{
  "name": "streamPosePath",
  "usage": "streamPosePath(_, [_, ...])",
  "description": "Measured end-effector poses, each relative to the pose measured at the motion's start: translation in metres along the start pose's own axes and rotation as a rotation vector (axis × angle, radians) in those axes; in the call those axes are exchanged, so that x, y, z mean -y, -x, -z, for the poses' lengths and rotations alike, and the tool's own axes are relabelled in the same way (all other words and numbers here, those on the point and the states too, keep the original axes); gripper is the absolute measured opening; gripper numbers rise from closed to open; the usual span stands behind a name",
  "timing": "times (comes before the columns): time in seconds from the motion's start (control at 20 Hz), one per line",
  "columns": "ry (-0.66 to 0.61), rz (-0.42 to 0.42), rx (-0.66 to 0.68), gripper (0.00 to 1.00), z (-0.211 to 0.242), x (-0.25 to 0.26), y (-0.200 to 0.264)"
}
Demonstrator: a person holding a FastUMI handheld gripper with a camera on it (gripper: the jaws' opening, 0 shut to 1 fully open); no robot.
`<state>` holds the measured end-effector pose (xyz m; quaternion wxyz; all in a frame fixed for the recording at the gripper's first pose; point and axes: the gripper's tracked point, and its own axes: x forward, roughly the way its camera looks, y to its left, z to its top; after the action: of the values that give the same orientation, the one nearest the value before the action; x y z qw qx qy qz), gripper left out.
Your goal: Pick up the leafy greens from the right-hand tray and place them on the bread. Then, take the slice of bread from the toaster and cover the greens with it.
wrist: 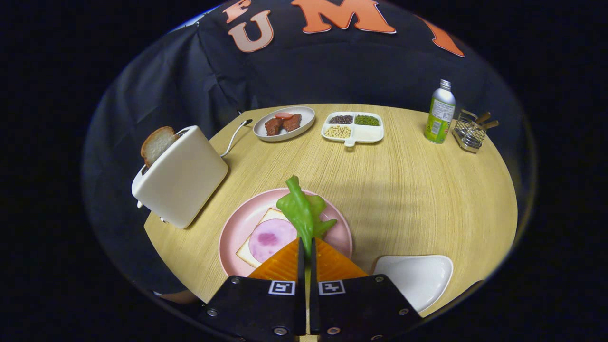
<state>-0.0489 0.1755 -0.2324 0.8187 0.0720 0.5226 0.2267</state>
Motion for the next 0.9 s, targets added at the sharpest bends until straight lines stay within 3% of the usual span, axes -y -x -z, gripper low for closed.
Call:
streamPosePath(0.15, [-0.007, -0.054, -0.019, 0.06, 0.001, -0.026, -0.011])
streamPosePath(0.45, [0.016, -0.081, -0.051, 0.17, 0.003, -0.044, -0.020])
streamPosePath(0.55, [-0.010, -0.096, -0.060, 0.26, 0.002, -0.048, -0.019])
streamPosePath(0.9, [-0.054, -0.113, -0.012, 0.34, -0.035, -0.061, 0.003])
